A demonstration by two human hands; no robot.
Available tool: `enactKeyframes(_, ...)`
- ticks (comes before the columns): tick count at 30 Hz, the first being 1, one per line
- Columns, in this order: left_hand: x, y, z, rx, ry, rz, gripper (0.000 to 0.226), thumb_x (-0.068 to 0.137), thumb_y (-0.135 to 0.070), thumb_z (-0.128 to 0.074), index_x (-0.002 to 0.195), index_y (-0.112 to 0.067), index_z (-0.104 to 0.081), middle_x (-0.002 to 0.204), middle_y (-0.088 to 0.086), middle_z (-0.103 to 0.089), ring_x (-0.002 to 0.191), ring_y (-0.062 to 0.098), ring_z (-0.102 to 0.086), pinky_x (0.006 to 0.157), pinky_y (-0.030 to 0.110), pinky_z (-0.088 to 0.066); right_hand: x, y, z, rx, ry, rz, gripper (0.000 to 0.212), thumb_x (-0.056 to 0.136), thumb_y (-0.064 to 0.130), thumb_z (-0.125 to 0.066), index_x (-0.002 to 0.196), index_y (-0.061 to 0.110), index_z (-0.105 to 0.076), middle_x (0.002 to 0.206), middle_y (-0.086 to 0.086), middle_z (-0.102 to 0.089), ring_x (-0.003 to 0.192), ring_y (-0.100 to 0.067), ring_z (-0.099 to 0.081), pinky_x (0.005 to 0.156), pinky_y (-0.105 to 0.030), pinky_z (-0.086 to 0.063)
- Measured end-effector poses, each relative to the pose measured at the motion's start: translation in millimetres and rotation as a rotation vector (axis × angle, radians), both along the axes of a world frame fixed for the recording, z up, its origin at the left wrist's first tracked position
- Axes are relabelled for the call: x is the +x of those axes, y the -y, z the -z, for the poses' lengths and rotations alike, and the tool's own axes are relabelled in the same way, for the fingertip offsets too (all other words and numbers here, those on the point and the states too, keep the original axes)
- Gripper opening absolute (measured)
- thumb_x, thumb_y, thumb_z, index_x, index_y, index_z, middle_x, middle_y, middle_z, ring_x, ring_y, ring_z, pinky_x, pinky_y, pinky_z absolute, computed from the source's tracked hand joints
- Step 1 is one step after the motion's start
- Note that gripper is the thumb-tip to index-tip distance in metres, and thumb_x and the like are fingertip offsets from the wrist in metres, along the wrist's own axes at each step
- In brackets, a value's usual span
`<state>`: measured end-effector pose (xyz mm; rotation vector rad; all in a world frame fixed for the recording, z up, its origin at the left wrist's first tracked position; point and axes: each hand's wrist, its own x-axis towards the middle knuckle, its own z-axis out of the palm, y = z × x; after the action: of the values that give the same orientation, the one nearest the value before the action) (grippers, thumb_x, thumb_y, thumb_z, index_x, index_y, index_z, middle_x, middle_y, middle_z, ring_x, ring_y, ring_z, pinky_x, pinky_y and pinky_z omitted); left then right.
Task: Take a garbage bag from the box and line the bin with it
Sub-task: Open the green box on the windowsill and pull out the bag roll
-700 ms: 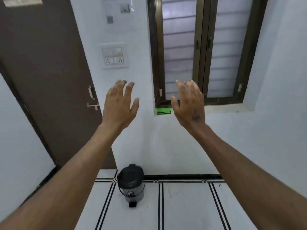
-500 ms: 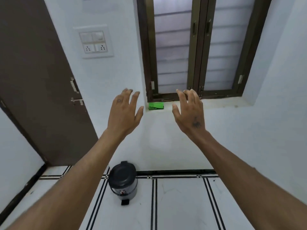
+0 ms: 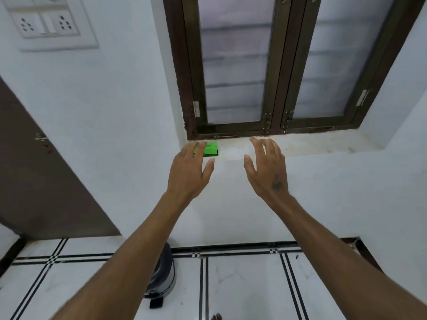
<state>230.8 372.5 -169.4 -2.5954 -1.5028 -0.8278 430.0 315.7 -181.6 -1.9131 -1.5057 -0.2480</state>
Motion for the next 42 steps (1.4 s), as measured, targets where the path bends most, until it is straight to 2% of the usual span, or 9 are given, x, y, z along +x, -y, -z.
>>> enactKeyframes(11,56,-190,78,-0.249,0.059,0.042,0.060,0.096,-0.047,-0.029,0.137,-0.010,-0.051,0.136,0.015,-0.056,0.126,0.033,-0.051,0.107,0.047,-0.042,40,-170,65,-0.165,-0.124,0.059,0.042,0.098,0.038,-0.046,0.135,0.020,-0.052,0.132,-0.006,-0.058,0.121,-0.024,-0.051,0.098,-0.039,-0.049)
enactKeyframes(15,74,-244,100,-0.291,0.034,0.016,0.049,0.091,-0.026,-0.049,0.136,-0.008,-0.050,0.137,0.017,-0.053,0.128,0.036,-0.049,0.105,0.051,-0.042,52,-224,88,-0.222,-0.222,-0.016,0.041,0.099,0.038,-0.044,0.135,0.019,-0.052,0.130,-0.005,-0.059,0.118,-0.023,-0.051,0.097,-0.038,-0.049)
enactKeyframes(20,91,-292,120,-0.427,-0.209,-0.012,0.073,0.088,-0.017,-0.064,0.152,-0.019,-0.029,0.163,0.008,-0.019,0.152,0.033,-0.005,0.120,0.055,-0.009,64,-277,115,-0.248,-0.402,-0.144,0.038,0.100,0.039,-0.044,0.133,0.023,-0.053,0.129,0.000,-0.058,0.118,-0.017,-0.050,0.093,-0.032,-0.048)
enactKeyframes(23,93,-309,132,-0.492,-0.276,-0.095,0.071,0.092,-0.024,-0.062,0.153,-0.023,-0.027,0.164,0.008,-0.015,0.153,0.033,0.001,0.121,0.053,-0.007,74,-303,130,-0.321,-0.495,-0.224,0.035,0.100,0.035,-0.046,0.133,0.026,-0.052,0.127,0.002,-0.057,0.117,-0.015,-0.050,0.091,-0.028,-0.045)
enactKeyframes(27,99,-318,138,-0.536,-0.282,-0.154,0.067,0.088,-0.026,-0.068,0.148,-0.029,-0.039,0.152,0.007,-0.041,0.147,0.033,-0.024,0.118,0.052,-0.013,89,-333,145,-0.501,-0.652,-0.358,0.039,0.093,0.025,-0.061,0.131,0.025,-0.055,0.114,0.004,-0.053,0.107,-0.016,-0.055,0.083,-0.022,-0.047)
enactKeyframes(30,99,-317,142,-0.491,-0.201,-0.159,0.067,0.075,-0.023,-0.081,0.137,-0.031,-0.056,0.128,0.004,-0.061,0.124,0.033,-0.052,0.110,0.055,-0.026,96,-348,148,-0.590,-0.732,-0.454,0.045,0.085,0.022,-0.073,0.127,0.025,-0.057,0.108,0.004,-0.053,0.090,-0.009,-0.053,0.072,-0.013,-0.044)
enactKeyframes(34,100,-318,144,-0.539,-0.139,-0.136,0.067,0.073,-0.026,-0.083,0.135,-0.035,-0.058,0.125,0.001,-0.063,0.119,0.031,-0.054,0.110,0.056,-0.030,101,-361,144,-0.625,-0.785,-0.599,0.044,0.083,0.015,-0.074,0.125,0.021,-0.060,0.107,0.002,-0.056,0.089,-0.013,-0.056,0.069,-0.014,-0.047)
enactKeyframes(38,95,-323,142,-0.578,-0.112,-0.037,0.071,0.072,-0.033,-0.083,0.137,-0.038,-0.055,0.122,-0.003,-0.063,0.112,0.027,-0.054,0.095,0.045,-0.043,112,-359,142,-0.639,-0.801,-0.670,0.045,0.081,0.016,-0.077,0.123,0.021,-0.062,0.105,0.006,-0.059,0.089,-0.007,-0.057,0.071,-0.016,-0.051)
enactKeyframes(42,101,-326,138,-0.581,-0.125,0.016,0.063,0.077,-0.043,-0.076,0.136,-0.042,-0.053,0.128,-0.012,-0.060,0.117,0.021,-0.050,0.094,0.040,-0.034,118,-351,137,-0.659,-0.730,-0.612,0.040,0.083,0.018,-0.072,0.122,0.023,-0.064,0.101,0.008,-0.067,0.087,-0.009,-0.065,0.071,-0.023,-0.058)
